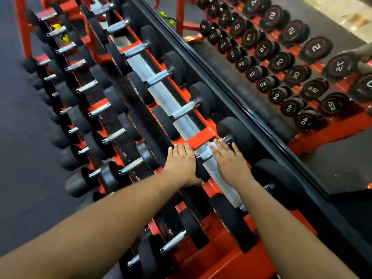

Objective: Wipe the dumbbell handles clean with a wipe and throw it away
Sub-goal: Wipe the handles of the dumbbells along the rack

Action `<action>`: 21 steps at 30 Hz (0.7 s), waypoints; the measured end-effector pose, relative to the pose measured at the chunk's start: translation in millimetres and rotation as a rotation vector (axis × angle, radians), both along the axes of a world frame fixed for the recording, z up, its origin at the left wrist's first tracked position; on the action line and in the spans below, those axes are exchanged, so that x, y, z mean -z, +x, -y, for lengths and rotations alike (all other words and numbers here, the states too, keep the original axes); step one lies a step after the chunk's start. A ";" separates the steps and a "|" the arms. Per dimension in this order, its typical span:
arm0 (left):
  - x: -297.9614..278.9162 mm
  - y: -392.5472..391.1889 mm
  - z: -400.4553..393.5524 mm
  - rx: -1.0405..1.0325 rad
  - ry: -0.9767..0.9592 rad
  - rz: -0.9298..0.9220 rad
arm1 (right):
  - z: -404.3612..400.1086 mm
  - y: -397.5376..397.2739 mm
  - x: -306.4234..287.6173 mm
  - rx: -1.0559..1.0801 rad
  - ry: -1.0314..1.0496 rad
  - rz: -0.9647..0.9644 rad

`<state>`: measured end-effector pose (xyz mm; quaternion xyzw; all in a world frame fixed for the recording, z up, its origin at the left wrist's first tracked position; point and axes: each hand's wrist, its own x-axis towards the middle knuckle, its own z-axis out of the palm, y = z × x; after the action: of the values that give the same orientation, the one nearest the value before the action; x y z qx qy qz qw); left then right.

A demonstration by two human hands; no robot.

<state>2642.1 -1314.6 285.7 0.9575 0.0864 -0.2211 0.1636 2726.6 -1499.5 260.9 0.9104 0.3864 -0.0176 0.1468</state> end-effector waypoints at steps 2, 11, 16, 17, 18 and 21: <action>-1.9 0.7 -1.1 0.003 -0.003 -0.012 | -13.2 3.9 -3.3 0.130 0.019 0.023; -5.0 9.3 -3.4 0.022 -0.005 -0.094 | -7.8 -3.3 6.4 0.168 -0.021 0.056; -3.9 6.2 -3.4 0.019 0.002 -0.081 | -21.7 -16.5 10.6 0.222 -0.019 0.061; -3.5 6.7 -3.5 0.021 0.003 -0.081 | -20.1 -12.7 8.0 0.222 -0.014 0.078; -2.8 6.6 -3.0 0.024 -0.003 -0.087 | -18.8 -8.4 5.4 0.229 -0.018 0.086; -2.9 6.3 -4.9 0.021 -0.003 -0.068 | -25.5 0.6 2.4 0.231 -0.004 0.065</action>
<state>2648.5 -1309.7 288.6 0.9500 0.0813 -0.2556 0.1597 2727.2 -1474.0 258.5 0.9487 0.2739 -0.0055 0.1579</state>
